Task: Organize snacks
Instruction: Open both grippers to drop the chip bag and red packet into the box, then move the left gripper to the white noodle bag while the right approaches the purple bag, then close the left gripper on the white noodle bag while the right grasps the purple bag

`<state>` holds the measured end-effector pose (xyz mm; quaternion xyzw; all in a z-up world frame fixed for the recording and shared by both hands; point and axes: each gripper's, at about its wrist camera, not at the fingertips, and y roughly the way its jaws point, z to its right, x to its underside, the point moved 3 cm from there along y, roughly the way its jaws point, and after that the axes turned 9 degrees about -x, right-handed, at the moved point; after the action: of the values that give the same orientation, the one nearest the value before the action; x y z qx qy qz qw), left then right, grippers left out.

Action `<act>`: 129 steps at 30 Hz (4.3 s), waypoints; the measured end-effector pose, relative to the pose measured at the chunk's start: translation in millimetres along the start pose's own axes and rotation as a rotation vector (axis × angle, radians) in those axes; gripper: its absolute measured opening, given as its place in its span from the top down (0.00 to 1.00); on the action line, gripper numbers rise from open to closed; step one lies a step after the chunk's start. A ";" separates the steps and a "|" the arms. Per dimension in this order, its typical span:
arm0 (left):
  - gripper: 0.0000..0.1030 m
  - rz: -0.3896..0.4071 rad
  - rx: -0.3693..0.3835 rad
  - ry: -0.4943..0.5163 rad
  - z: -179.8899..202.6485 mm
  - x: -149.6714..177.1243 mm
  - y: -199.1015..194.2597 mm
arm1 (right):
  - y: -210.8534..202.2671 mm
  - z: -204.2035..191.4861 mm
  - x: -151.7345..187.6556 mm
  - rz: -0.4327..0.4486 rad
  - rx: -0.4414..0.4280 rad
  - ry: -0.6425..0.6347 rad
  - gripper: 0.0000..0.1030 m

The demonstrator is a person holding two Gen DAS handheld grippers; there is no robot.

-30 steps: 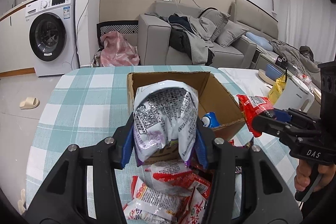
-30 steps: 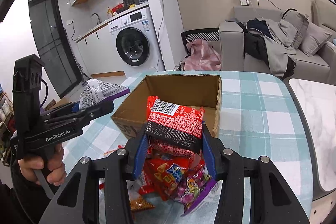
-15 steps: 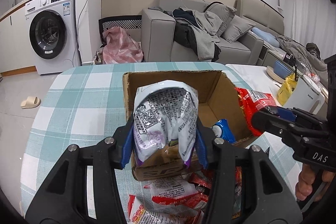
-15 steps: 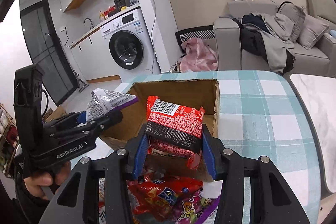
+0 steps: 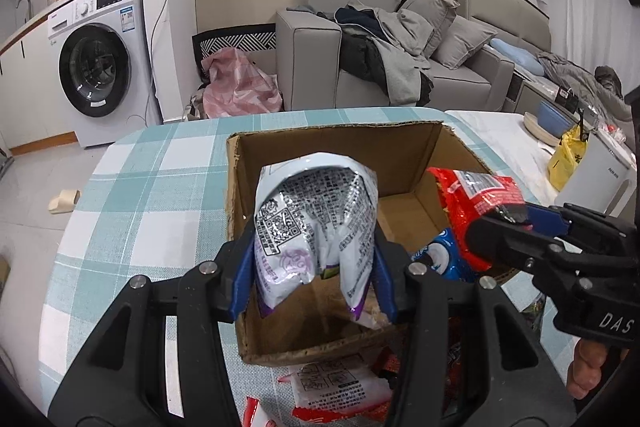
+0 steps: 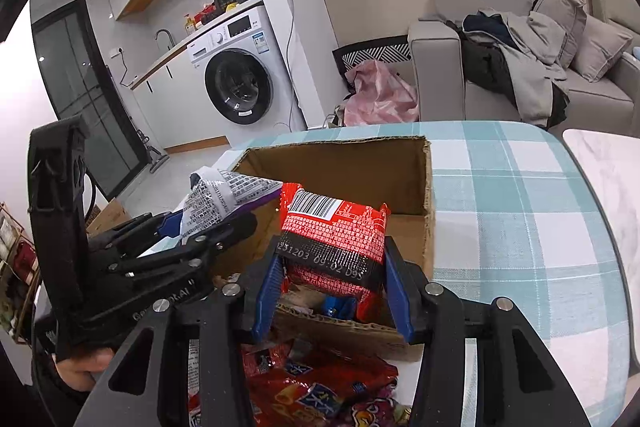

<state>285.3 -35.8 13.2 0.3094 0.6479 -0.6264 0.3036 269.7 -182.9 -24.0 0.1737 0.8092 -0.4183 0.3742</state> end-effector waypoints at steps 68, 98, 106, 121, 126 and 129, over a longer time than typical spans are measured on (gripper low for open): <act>0.01 -0.154 -0.050 -0.091 -60.7 140.0 -94.6 | -82.6 -0.8 103.0 -0.095 0.148 -0.023 0.00; 0.01 -0.263 -0.012 -0.035 -44.3 152.7 -45.9 | -25.3 50.0 120.1 -0.226 0.173 0.123 0.00; 0.01 -0.265 -0.009 -0.030 -44.0 148.1 -36.2 | -36.8 66.3 121.6 -0.215 0.203 0.157 0.00; 0.01 -0.279 0.008 -0.022 -40.7 143.7 -21.1 | -14.5 51.0 115.1 -0.230 0.178 0.077 0.13; 0.04 -0.292 0.027 -0.019 -40.2 144.5 -17.3 | -15.8 50.7 113.6 -0.215 0.153 0.081 0.26; 0.13 -0.292 0.058 -0.021 -39.2 145.3 -17.4 | -15.4 47.9 113.9 -0.210 0.139 0.076 0.32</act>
<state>180.8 5.9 -88.1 0.2139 0.6645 -0.6854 0.2073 207.5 -234.3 -118.8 0.1293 0.8056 -0.5033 0.2846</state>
